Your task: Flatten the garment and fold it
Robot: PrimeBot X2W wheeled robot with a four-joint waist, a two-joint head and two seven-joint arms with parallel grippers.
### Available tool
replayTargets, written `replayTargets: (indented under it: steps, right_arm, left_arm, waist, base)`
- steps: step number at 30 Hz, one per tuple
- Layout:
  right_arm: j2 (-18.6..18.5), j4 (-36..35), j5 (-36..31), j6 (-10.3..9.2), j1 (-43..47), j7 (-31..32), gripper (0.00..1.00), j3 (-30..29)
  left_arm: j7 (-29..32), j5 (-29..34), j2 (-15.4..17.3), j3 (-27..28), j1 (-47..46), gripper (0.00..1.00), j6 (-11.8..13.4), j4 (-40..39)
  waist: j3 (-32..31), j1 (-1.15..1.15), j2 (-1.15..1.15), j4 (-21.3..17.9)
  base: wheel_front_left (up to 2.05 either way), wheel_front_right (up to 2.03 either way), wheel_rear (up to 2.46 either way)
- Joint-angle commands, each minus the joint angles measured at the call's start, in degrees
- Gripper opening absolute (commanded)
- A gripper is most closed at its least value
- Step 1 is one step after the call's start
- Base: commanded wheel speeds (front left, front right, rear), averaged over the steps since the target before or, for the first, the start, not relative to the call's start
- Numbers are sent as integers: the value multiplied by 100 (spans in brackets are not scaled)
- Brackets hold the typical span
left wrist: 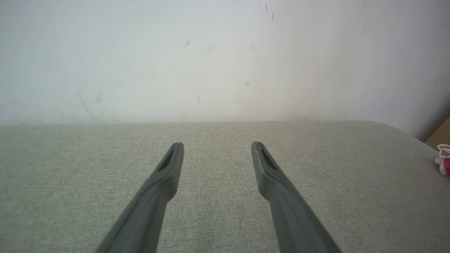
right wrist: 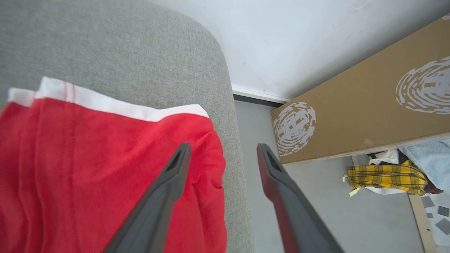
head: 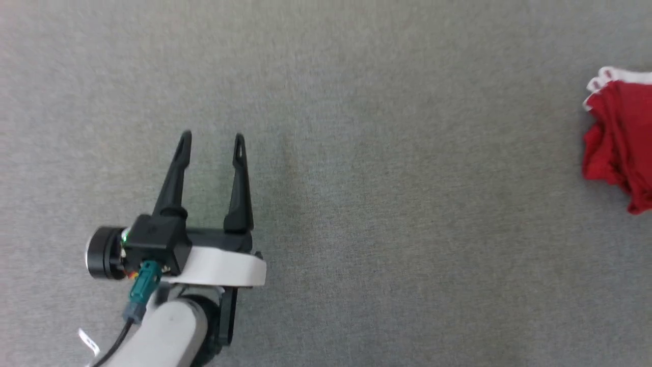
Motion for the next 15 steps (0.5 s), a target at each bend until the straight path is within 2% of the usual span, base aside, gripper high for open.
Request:
replayTargets:
  steps: [1,9,15]
  right_arm:
    - [159,-106,88,-12,127,-56,100,-82]
    - [1165,-1459,603,-12,1132,-280,100,-384]
    - [1770,-2362,646,-12,1926,-963,100,-394]
  left_arm:
    - [-60,-54,-33,18,98,100,-37,46]
    - [-285,-376,-59,181,667,100,-43,192]
    - [-384,-431,-16,213,801,100,-180,281]
  waist:
    - [-469,1,0,33]
    - [-1242,1,0,111]
    - [-1610,1,0,282]
  base:
    - [0,0,0]
    - [0,0,0]
    - [0,0,0]
